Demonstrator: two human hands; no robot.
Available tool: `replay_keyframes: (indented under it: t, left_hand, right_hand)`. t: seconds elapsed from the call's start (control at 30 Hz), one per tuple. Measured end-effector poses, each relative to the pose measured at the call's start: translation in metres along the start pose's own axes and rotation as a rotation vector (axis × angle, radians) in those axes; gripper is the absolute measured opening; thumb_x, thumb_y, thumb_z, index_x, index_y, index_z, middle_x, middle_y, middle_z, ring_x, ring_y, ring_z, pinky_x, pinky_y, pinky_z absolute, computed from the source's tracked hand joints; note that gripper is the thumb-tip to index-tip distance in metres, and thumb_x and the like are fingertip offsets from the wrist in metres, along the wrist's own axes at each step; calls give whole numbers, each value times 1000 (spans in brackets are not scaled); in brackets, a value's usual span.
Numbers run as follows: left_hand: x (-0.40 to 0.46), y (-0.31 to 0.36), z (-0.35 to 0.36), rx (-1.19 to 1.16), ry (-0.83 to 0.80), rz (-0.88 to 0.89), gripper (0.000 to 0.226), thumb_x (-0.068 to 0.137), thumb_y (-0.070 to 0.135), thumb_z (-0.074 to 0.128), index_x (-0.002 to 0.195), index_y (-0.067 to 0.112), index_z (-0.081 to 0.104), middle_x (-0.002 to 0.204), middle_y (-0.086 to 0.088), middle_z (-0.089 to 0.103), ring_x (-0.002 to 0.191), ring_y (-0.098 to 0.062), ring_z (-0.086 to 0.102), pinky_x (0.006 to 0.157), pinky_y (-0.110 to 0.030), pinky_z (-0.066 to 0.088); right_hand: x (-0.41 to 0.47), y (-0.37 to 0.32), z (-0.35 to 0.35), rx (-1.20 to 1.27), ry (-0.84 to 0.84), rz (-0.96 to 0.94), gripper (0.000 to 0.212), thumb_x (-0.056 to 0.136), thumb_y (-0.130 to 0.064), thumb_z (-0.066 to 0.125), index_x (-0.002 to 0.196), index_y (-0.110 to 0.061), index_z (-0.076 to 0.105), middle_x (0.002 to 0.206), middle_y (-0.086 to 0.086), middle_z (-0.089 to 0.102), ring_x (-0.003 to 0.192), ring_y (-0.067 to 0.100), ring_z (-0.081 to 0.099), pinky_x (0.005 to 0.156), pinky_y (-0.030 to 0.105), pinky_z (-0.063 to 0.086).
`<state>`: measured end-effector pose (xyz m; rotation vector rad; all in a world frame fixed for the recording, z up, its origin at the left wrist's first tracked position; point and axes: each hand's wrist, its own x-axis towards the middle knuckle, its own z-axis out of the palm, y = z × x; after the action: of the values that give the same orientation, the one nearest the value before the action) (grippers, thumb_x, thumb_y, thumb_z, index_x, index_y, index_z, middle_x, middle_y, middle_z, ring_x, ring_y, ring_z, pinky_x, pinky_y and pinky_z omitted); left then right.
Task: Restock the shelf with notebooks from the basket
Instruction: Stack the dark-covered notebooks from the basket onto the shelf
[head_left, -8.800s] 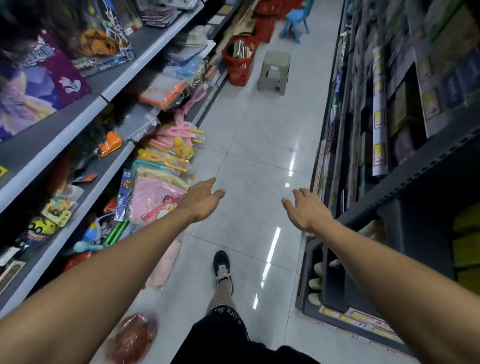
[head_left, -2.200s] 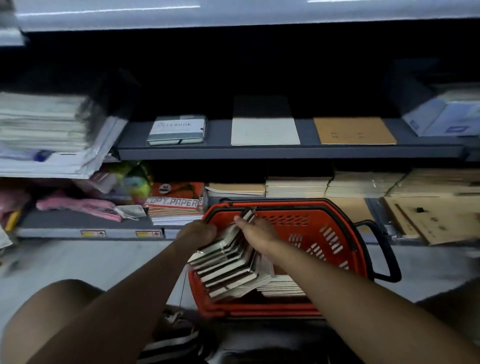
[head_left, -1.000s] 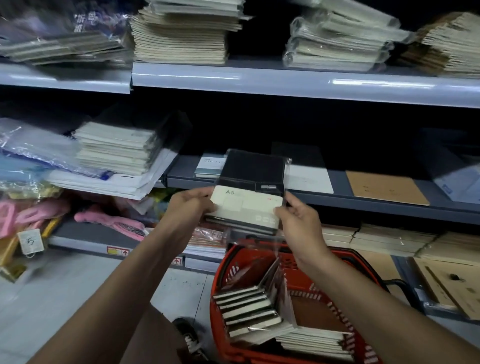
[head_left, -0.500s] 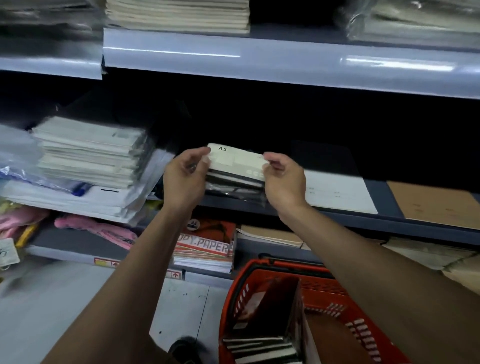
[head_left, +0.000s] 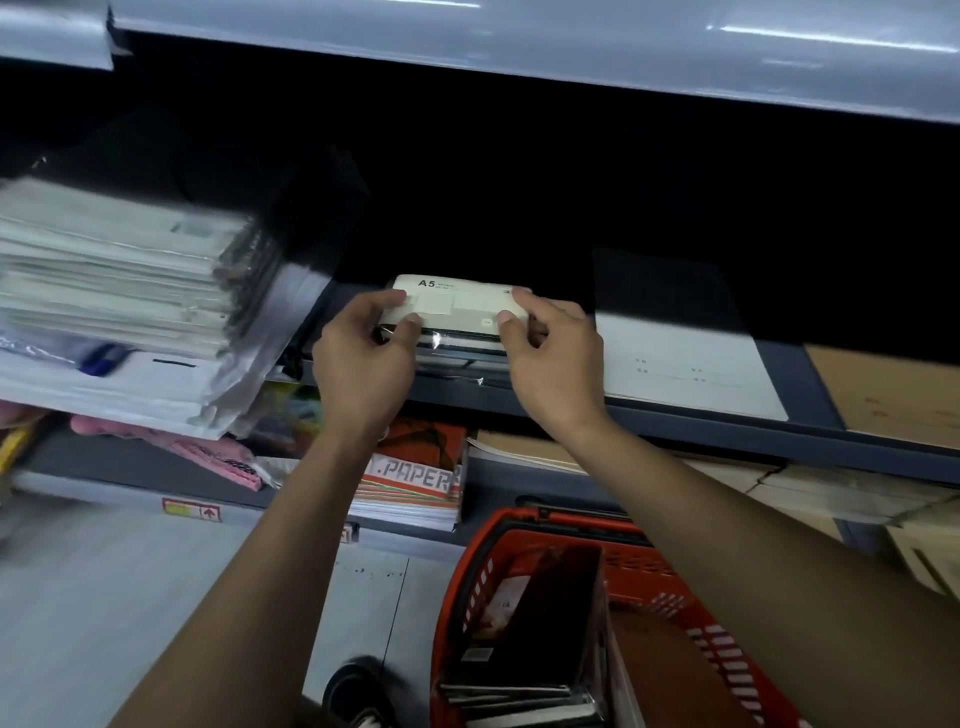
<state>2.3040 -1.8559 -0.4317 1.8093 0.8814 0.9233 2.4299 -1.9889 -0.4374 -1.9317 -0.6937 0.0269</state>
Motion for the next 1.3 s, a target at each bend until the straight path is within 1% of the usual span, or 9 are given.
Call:
replay_keyframes:
  t: [0.23, 0.33, 0.4, 0.47, 0.63, 0.8, 1.03, 1.17, 1.3]
  left_hand:
    - [-1, -3, -3, -31, -16, -14, 29, 90, 41, 68, 118, 35, 70, 116, 13, 73, 89, 0, 70, 93, -42, 59]
    - [-7, -1, -2, -17, -7, 9, 26, 97, 34, 64, 122, 32, 70, 101, 10, 74, 70, -11, 66, 73, -35, 61]
    - [-10, 1, -3, -11, 0, 31, 29, 100, 33, 60, 127, 27, 70, 94, 11, 73, 67, -2, 61, 68, -21, 54]
    - [-13, 1, -7, -4, 6, 62, 32, 101, 36, 57, 129, 27, 69, 106, 15, 73, 90, 6, 64, 82, -15, 52]
    - [-29, 1, -19, 166, 144, 238, 33, 95, 27, 58, 125, 18, 68, 125, 4, 59, 122, -16, 53, 102, -39, 47]
    - [-65, 5, -28, 323, 234, 575, 25, 84, 4, 63, 108, 6, 69, 111, -9, 57, 107, -26, 50, 86, -26, 37]
    - [-125, -13, -14, 393, -125, 521, 19, 85, 13, 57, 97, 12, 72, 98, -3, 61, 91, -23, 60, 76, -41, 53]
    - [-171, -34, -1, 517, -395, 229, 19, 84, 16, 59, 95, 23, 72, 102, 1, 67, 88, -21, 66, 73, -36, 57]
    - [-205, -43, 6, 523, -747, -165, 23, 88, 19, 59, 97, 16, 79, 103, -4, 76, 98, -25, 68, 84, -30, 54]
  right_hand:
    - [-8, -6, 2, -56, 43, -10, 42, 101, -39, 64, 138, -20, 67, 122, 0, 61, 107, 17, 61, 98, 34, 53]
    - [-10, -8, 1, -42, 36, -7, 42, 101, -39, 64, 138, -19, 67, 123, -1, 61, 108, 17, 61, 100, 35, 53]
    - [-9, -9, -2, -3, 14, 11, 42, 101, -38, 63, 139, -20, 66, 119, -2, 61, 106, 16, 62, 101, 36, 53]
    - [-10, -9, -8, 35, -13, 17, 43, 103, -37, 61, 143, -21, 63, 114, -1, 65, 106, 15, 63, 102, 34, 53]
    - [-28, -8, -31, 10, -19, -10, 39, 105, -27, 58, 142, -13, 59, 125, -3, 61, 103, 4, 60, 85, 3, 44]
    - [-67, 9, -57, -91, -6, -84, 24, 103, -22, 60, 124, -15, 67, 120, 0, 54, 96, 7, 62, 93, 26, 55]
    - [-137, 51, -83, -303, -115, -82, 19, 97, -18, 61, 115, -15, 68, 101, -4, 58, 93, 14, 59, 84, 35, 53]
    - [-173, 73, -81, -496, -312, 247, 33, 98, -38, 60, 119, -13, 60, 108, 9, 68, 102, 31, 67, 80, 34, 54]
    - [-203, 91, -67, -434, -446, 593, 54, 89, -64, 66, 116, -17, 66, 99, -3, 73, 87, 18, 71, 69, 23, 47]
